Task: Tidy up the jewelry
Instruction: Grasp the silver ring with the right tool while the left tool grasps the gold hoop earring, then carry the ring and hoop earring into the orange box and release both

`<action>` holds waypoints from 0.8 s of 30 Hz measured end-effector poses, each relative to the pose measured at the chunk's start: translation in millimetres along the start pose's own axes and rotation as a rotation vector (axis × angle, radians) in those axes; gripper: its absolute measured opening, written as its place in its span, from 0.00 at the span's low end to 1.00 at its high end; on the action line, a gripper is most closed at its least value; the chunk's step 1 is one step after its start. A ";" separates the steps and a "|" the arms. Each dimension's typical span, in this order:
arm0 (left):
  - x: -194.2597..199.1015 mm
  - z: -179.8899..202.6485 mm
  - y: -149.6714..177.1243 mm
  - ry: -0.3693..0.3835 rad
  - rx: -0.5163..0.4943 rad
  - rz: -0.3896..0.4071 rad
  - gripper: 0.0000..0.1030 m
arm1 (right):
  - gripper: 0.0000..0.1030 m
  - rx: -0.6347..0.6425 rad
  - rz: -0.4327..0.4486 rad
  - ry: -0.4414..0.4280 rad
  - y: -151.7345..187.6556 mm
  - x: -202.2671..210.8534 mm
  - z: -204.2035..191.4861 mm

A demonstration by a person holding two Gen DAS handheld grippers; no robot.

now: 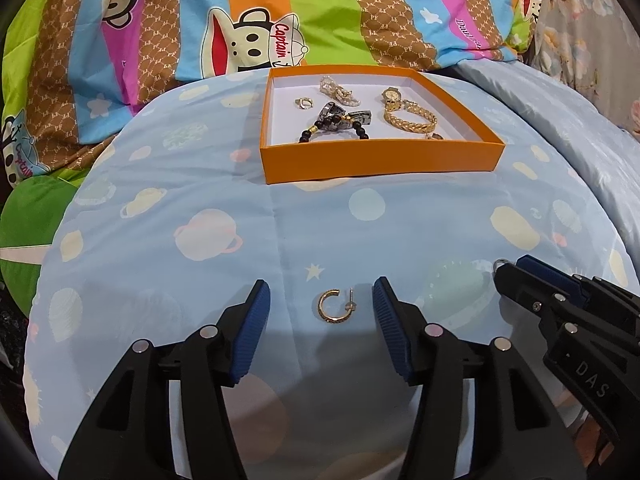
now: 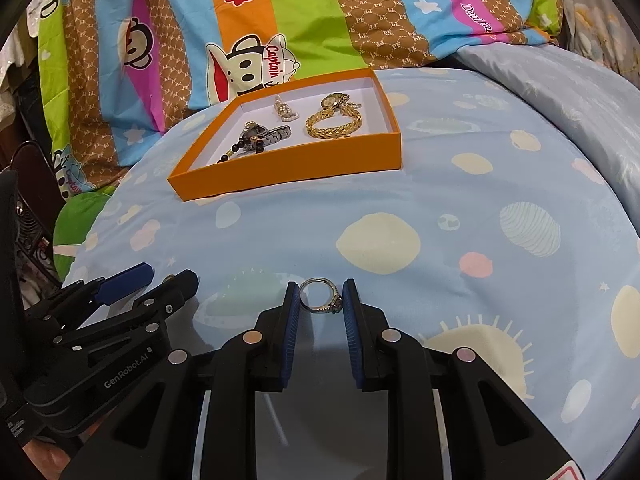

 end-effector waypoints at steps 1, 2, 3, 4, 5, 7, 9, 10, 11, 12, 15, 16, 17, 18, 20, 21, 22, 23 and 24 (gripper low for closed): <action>0.0 0.4 0.1 -0.001 -0.001 0.000 0.50 | 0.20 0.000 0.000 0.000 0.0 -0.1 -0.1; 0.0 0.4 0.1 -0.003 -0.003 0.000 0.50 | 0.21 -0.001 0.000 -0.001 0.1 -0.1 -0.2; 0.0 0.7 0.2 -0.004 -0.005 0.000 0.50 | 0.21 -0.002 0.000 -0.002 0.3 -0.2 -0.1; 0.2 0.8 0.4 -0.006 -0.006 0.000 0.50 | 0.21 -0.003 0.000 -0.003 0.5 -0.4 -0.6; 0.2 0.8 0.3 -0.007 -0.007 0.000 0.50 | 0.21 -0.003 0.000 -0.003 0.4 -0.2 0.0; 0.4 1.2 0.4 -0.005 -0.007 0.001 0.50 | 0.21 -0.003 0.000 -0.004 0.4 -0.3 -0.1; 0.8 1.6 0.2 -0.002 -0.009 0.003 0.44 | 0.21 -0.003 0.000 -0.003 0.3 -0.2 0.2; 1.1 2.0 0.1 0.000 -0.011 0.004 0.42 | 0.21 -0.003 0.000 -0.003 0.3 -0.3 0.2; 1.5 2.6 0.0 0.002 -0.013 0.006 0.37 | 0.21 -0.003 0.000 -0.003 0.3 -0.3 0.3; 1.9 3.0 -0.1 0.004 -0.015 0.007 0.31 | 0.21 -0.003 0.000 -0.003 0.2 -0.3 0.3; 3.1 2.1 -0.3 0.013 -0.007 0.012 0.19 | 0.21 -0.003 0.000 -0.004 0.1 -0.3 0.5; 3.7 1.1 -0.2 0.018 0.001 0.013 0.17 | 0.21 -0.004 0.000 -0.004 0.1 -0.3 0.3; 4.4 -0.5 -0.3 0.031 0.015 0.014 0.17 | 0.21 -0.004 0.000 -0.005 0.1 -0.2 0.5; 4.9 -1.2 -0.1 0.040 0.023 0.015 0.17 | 0.21 -0.005 0.000 -0.006 0.3 -0.4 0.0; 6.1 -2.8 0.9 0.051 0.037 0.014 0.17 | 0.21 -0.005 0.000 -0.005 0.1 -0.3 0.4; 7.4 -3.8 1.4 0.053 0.041 0.016 0.17 | 0.21 -0.004 0.000 -0.005 0.1 -0.2 0.4; 8.6 -4.1 2.2 0.053 0.043 0.017 0.17 | 0.21 -0.005 0.001 -0.006 0.1 -0.2 0.5; 10.0 -4.8 3.3 0.052 0.046 0.018 0.17 | 0.21 -0.005 0.001 -0.006 0.0 -0.1 0.7; 11.5 -5.5 4.8 0.054 0.049 0.018 0.17 | 0.21 -0.008 0.001 -0.008 0.4 0.0 0.5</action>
Point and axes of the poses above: each gripper's, at about its wrist camera, not at the fingertips, and x roughly against the way its jaws point, z to its right, y to its underside, the point moved 9 cm from there along -x, roughly the way its jaws point, and after that the axes turned 5 degrees about z, right-handed, at the moved point
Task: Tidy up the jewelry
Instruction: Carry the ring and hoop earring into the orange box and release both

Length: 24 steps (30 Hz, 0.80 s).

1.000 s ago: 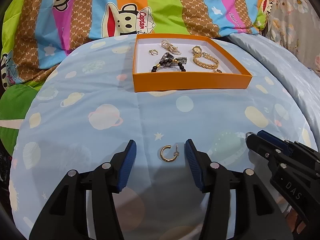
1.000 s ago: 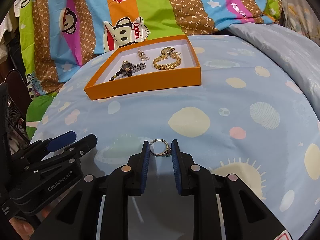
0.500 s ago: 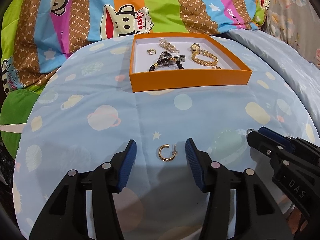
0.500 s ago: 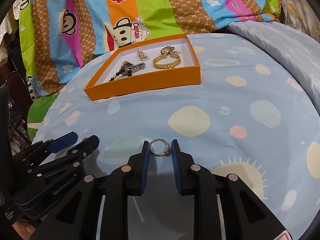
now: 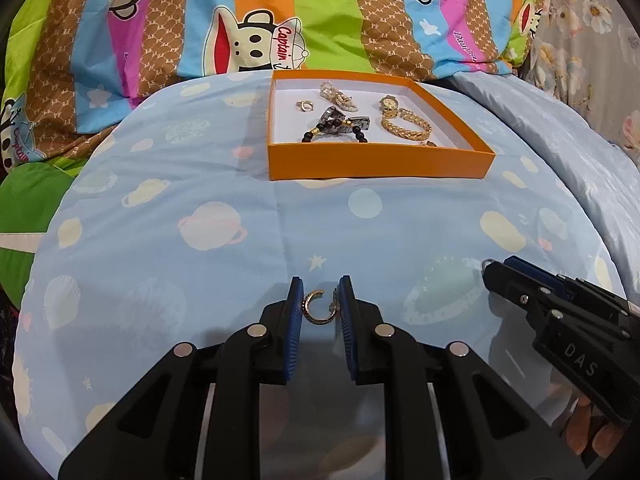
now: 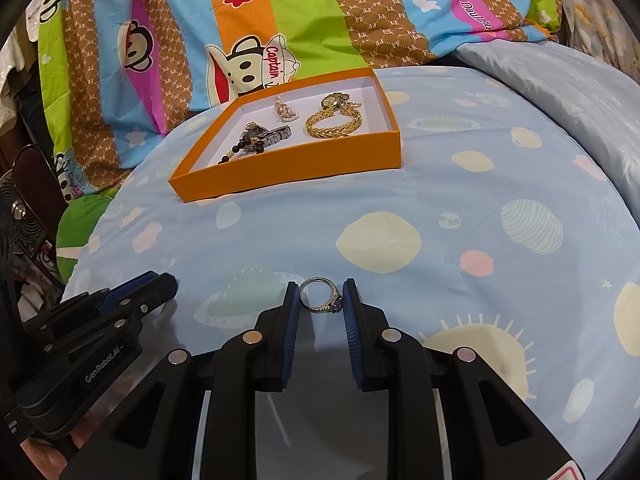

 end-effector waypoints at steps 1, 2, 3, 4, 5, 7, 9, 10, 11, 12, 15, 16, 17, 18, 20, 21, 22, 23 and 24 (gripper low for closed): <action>2.1 -1.6 1.7 0.002 0.002 0.000 0.17 | 0.21 -0.002 0.001 -0.002 0.3 0.2 -0.5; 3.9 -2.8 3.2 0.002 0.004 0.001 0.17 | 0.21 -0.003 0.001 -0.004 0.4 0.5 -1.1; 6.0 -4.6 4.7 0.002 0.005 0.002 0.17 | 0.20 -0.004 0.001 -0.004 0.5 0.6 -1.4; 7.4 -5.9 5.7 0.002 0.006 0.003 0.17 | 0.21 -0.003 0.001 -0.004 0.6 0.7 -1.2; 9.3 -8.0 7.4 0.002 0.007 0.003 0.17 | 0.20 -0.003 0.001 -0.004 0.6 0.8 -1.1; 12.1 -11.6 9.7 0.003 0.010 0.003 0.17 | 0.21 -0.003 0.001 -0.005 1.0 1.0 -1.6; 14.8 -15.9 12.4 0.000 0.014 0.003 0.17 | 0.20 -0.003 0.001 -0.004 1.1 1.1 -1.3; 15.5 -17.4 13.1 -0.001 0.014 0.002 0.17 | 0.20 -0.003 0.001 -0.004 1.3 1.1 -1.7; 16.0 -19.0 13.7 -0.003 0.016 0.001 0.17 | 0.20 -0.002 0.001 -0.004 1.6 1.2 -2.0; 16.1 -19.8 13.9 -0.004 0.017 0.000 0.17 | 0.20 -0.001 0.001 -0.003 1.7 1.2 -2.3; 16.0 -18.3 14.8 -0.019 0.002 0.000 0.17 | 0.20 -0.001 0.002 -0.004 2.2 2.3 -2.0; 16.0 -17.4 15.0 -0.026 -0.006 -0.001 0.17 | 0.20 0.000 0.001 -0.003 2.8 2.4 -3.3; 15.9 -17.5 15.1 -0.031 -0.011 -0.001 0.17 | 0.20 0.000 0.002 -0.002 3.2 3.4 -2.8; 15.8 -17.4 15.4 -0.034 -0.014 -0.001 0.17 | 0.20 0.002 0.002 -0.001 4.3 4.4 -3.3; 15.8 -17.3 15.4 -0.038 -0.017 -0.001 0.17 | 0.21 0.011 0.001 0.005 7.0 6.3 -4.7; 15.9 -17.3 15.4 -0.040 -0.019 -0.001 0.17 | 0.21 0.014 0.001 0.006 7.9 7.2 -4.1; 15.8 -17.1 15.5 -0.043 -0.023 -0.002 0.17 | 0.21 0.018 0.001 0.009 9.2 8.1 -4.9; 15.8 -16.5 15.7 -0.049 -0.028 -0.001 0.17 | 0.21 0.021 0.000 0.011 10.5 9.1 -4.8; 15.9 -16.3 15.8 -0.052 -0.031 -0.001 0.17 | 0.21 0.025 0.000 0.012 12.3 10.6 -5.7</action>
Point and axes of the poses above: each gripper's, at about its wrist camera, not at the fingertips, and x roughly against the way its jaws point, z to its right, y to its underside, the point moved 9 cm from there along -x, roughly the way its jaws point, and after that the axes turned 5 degrees about z, right-handed, at the moved point
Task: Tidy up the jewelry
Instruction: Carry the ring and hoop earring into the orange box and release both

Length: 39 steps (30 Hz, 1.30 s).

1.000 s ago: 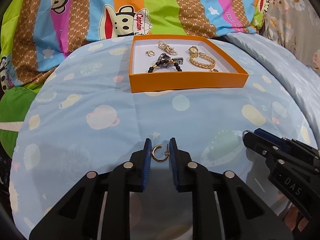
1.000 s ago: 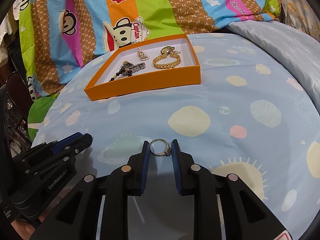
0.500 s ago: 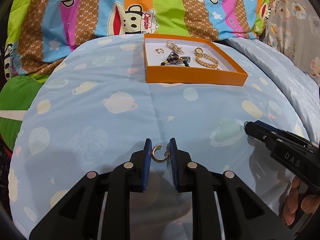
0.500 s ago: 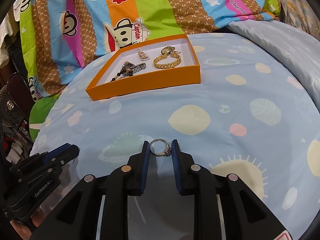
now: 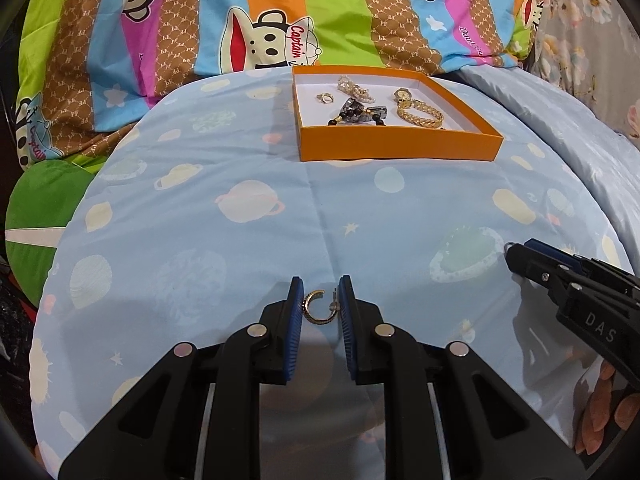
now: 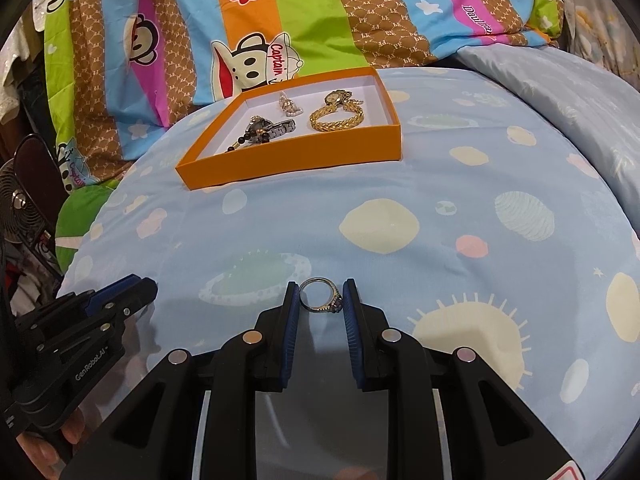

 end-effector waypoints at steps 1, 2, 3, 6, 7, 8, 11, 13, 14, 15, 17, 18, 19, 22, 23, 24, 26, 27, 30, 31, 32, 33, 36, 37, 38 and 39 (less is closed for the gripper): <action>0.2 0.2 0.1 -0.003 -0.002 0.000 0.17 | 0.21 0.003 -0.001 0.001 1.6 1.3 -1.4; 0.4 0.3 0.3 -0.003 -0.003 0.000 0.17 | 0.21 0.005 -0.001 0.002 2.1 1.9 0.0; 0.6 0.4 0.4 -0.003 -0.002 0.000 0.17 | 0.21 0.008 -0.001 0.003 2.9 2.9 -0.1; 0.7 1.1 0.4 -0.003 -0.004 0.000 0.17 | 0.21 0.020 -0.005 0.002 8.3 7.8 -1.3; 1.2 1.2 0.8 -0.006 -0.004 0.000 0.17 | 0.21 0.022 -0.005 0.002 9.5 9.2 -1.9; 1.7 1.9 1.1 -0.009 -0.006 0.001 0.17 | 0.21 0.023 -0.005 0.000 11.1 10.8 -2.3; 5.2 5.1 3.7 -0.002 -0.005 -0.002 0.17 | 0.20 0.023 -0.008 -0.010 15.7 16.2 -3.9; 7.8 9.7 5.4 0.008 -0.011 -0.003 0.17 | 0.20 0.016 -0.013 -0.023 17.3 18.6 -5.0; 8.7 11.9 5.6 0.014 -0.013 -0.004 0.17 | 0.20 0.014 -0.016 -0.027 17.9 19.4 -5.4; 9.4 13.6 5.3 0.018 -0.015 -0.005 0.17 | 0.20 0.014 -0.016 -0.029 17.9 20.6 -5.9; 12.0 17.4 2.9 0.029 -0.016 -0.001 0.17 | 0.20 0.010 -0.013 -0.037 16.0 23.0 -6.0; 13.8 18.5 0.0 0.033 -0.017 0.005 0.17 | 0.20 0.006 -0.007 -0.043 13.4 25.1 -6.4; 15.4 19.6 -2.3 0.034 -0.017 0.010 0.17 | 0.20 0.003 -0.001 -0.047 10.6 26.5 -6.0; 20.8 20.1 -17.4 0.033 -0.020 0.036 0.17 | 0.20 0.008 0.029 -0.052 -4.2 33.5 -6.2; 22.3 19.1 -25.0 0.030 -0.020 0.048 0.17 | 0.20 0.011 0.038 -0.052 -9.0 35.0 -6.1; 23.2 18.1 -32.5 0.028 -0.019 0.059 0.17 | 0.20 0.016 0.048 -0.052 -15.2 36.6 -5.9; 23.6 16.3 -47.0 0.020 -0.019 0.080 0.17 | 0.20 0.031 0.074 -0.050 -32.2 39.0 -5.1; 23.7 15.0 -57.7 0.016 -0.019 0.095 0.17 | 0.20 0.037 0.086 -0.049 -40.5 39.7 -5.1; 23.6 12.3 -87.6 0.000 -0.023 0.141 0.17 | 0.20 0.053 0.123 -0.050 -68.5 39.5 -4.7; 22.6 11.5 -98.2 -0.008 -0.025 0.157 0.17 | 0.20 0.055 0.137 -0.051 -79.8 38.4 -4.2; 21.3 11.3 -107.3 -0.012 -0.027 0.169 0.17 | 0.20 0.057 0.150 -0.051 -89.5 37.0 -3.8; 19.8 11.3 -115.5 -0.018 -0.029 0.180 0.17 | 0.20 0.061 0.164 -0.048 -99.5 34.9 -2.8; 11.1 10.3 -139.1 -0.035 -0.031 0.200 0.17 | 0.20 0.066 0.188 -0.036 -121.0 27.6 -0.6; 8.1 10.0 -145.2 -0.039 -0.031 0.205 0.17 | 0.20 0.063 0.191 -0.036 -128.7 23.1 0.1; 3.9 9.5 -152.6 -0.046 -0.031 0.207 0.17 | 0.20 0.057 0.194 -0.039 -134.9 19.6 0.7; -0.4 8.3 -158.3 -0.052 -0.029 0.209 0.17 | 0.20 0.051 0.196 -0.043 -141.0 15.8 1.4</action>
Point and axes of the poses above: each gripper's, at about its wrist camera, not at the fingertips, and x roughly against the way its jaws point, z to its right, y to its underside, the point moved 9 cm from there along -x, roughly the way its jaws point, and after that the axes turned 5 degrees about z, right-handed, at the moved point
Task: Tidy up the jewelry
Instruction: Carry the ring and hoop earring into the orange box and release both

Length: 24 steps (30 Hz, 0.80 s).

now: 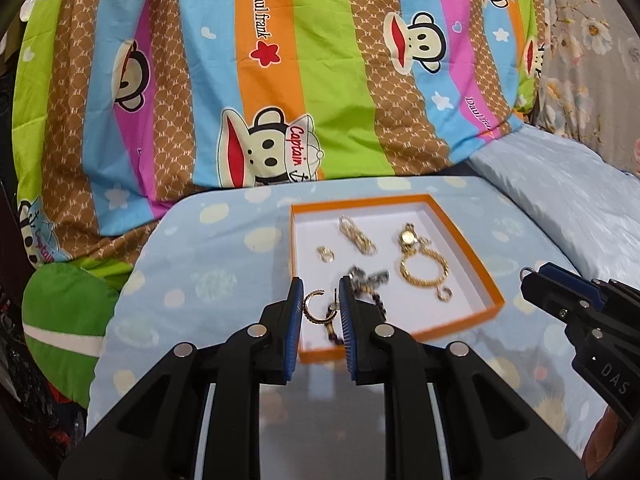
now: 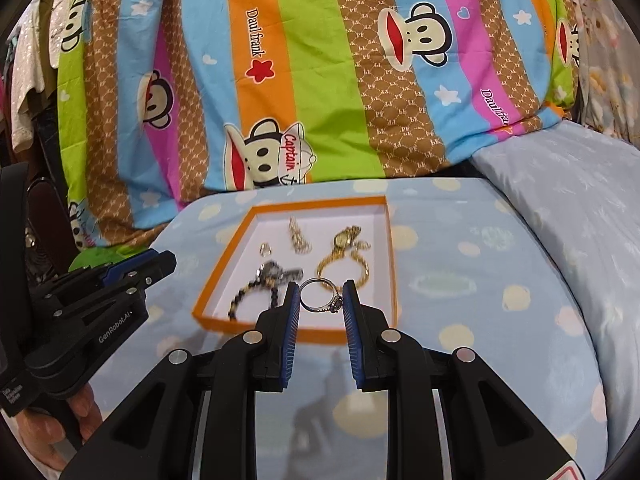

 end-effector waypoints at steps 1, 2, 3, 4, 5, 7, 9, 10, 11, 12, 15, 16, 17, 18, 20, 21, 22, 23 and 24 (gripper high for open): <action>-4.7 -0.4 -4.3 -0.003 0.002 0.001 0.17 | 0.20 -0.007 0.003 -0.001 -5.9 -5.5 1.5; -8.0 -1.2 -6.7 -0.008 0.004 0.003 0.17 | 0.20 -0.012 0.004 -0.001 -10.4 -10.7 2.6; -12.5 -1.8 -10.3 -0.012 0.004 0.004 0.17 | 0.20 -0.013 0.004 0.001 -13.1 -14.1 3.0; -16.6 -2.4 -13.5 -0.020 0.004 0.006 0.17 | 0.20 -0.015 0.004 0.005 -16.3 -20.1 3.9; -19.8 -2.9 -15.7 -0.024 0.004 0.007 0.17 | 0.20 -0.017 0.003 0.006 -18.8 -25.4 4.9; -26.9 -3.1 -19.4 -0.026 0.008 0.006 0.17 | 0.20 -0.022 -0.002 0.010 -22.2 -34.8 5.9; -35.2 -3.2 -22.4 -0.034 0.010 0.002 0.17 | 0.20 -0.025 -0.008 0.013 -24.6 -44.3 7.6; -39.3 -2.7 -23.0 -0.034 0.010 0.000 0.17 | 0.20 -0.027 -0.011 0.015 -25.5 -48.7 8.3; -42.9 -2.1 -23.2 -0.035 0.011 -0.003 0.17 | 0.20 -0.027 -0.014 0.018 -26.2 -53.0 8.9; -45.5 -2.0 -23.2 -0.034 0.012 -0.006 0.17 | 0.20 -0.028 -0.018 0.020 -26.4 -56.2 9.5; -55.7 -0.9 -21.5 -0.027 0.020 -0.019 0.17 | 0.20 -0.029 -0.030 0.025 -25.8 -66.8 10.7; -59.8 -0.5 -20.8 -0.027 0.023 -0.023 0.17 | 0.20 -0.027 -0.036 0.028 -25.2 -71.3 11.0; -63.0 0.1 -19.7 -0.026 0.023 -0.028 0.17 | 0.20 -0.025 -0.041 0.031 -24.6 -74.6 11.2; -65.8 1.2 -19.1 -0.025 0.023 -0.032 0.17 | 0.20 -0.024 -0.044 0.032 -24.3 -77.3 11.4; -72.9 2.5 -17.5 -0.024 0.026 -0.043 0.17 | 0.20 -0.022 -0.053 0.035 -23.2 -83.6 11.7; -74.8 3.1 -17.1 -0.023 0.028 -0.046 0.17 | 0.20 -0.021 -0.056 0.037 -22.8 -86.6 11.8; -78.1 3.4 -16.3 -0.022 0.030 -0.051 0.17 | 0.20 -0.020 -0.058 0.038 -22.7 -88.5 11.7; -80.0 4.1 -15.5 -0.022 0.029 -0.054 0.17 | 0.20 -0.020 -0.060 0.039 -22.5 -90.5 11.9; -81.9 4.6 -14.9 -0.023 0.029 -0.057 0.17 | 0.20 -0.020 -0.063 0.040 -22.2 -92.2 11.9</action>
Point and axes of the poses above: each gripper's, at about its wrist camera, not at the fingertips, and x roughly against the way its jaws point, z to its right, y to its underside, the point moved 9 cm from there along -x, roughly the way its jaws point, and after that the axes turned 5 degrees about z, right-handed, at the moved point
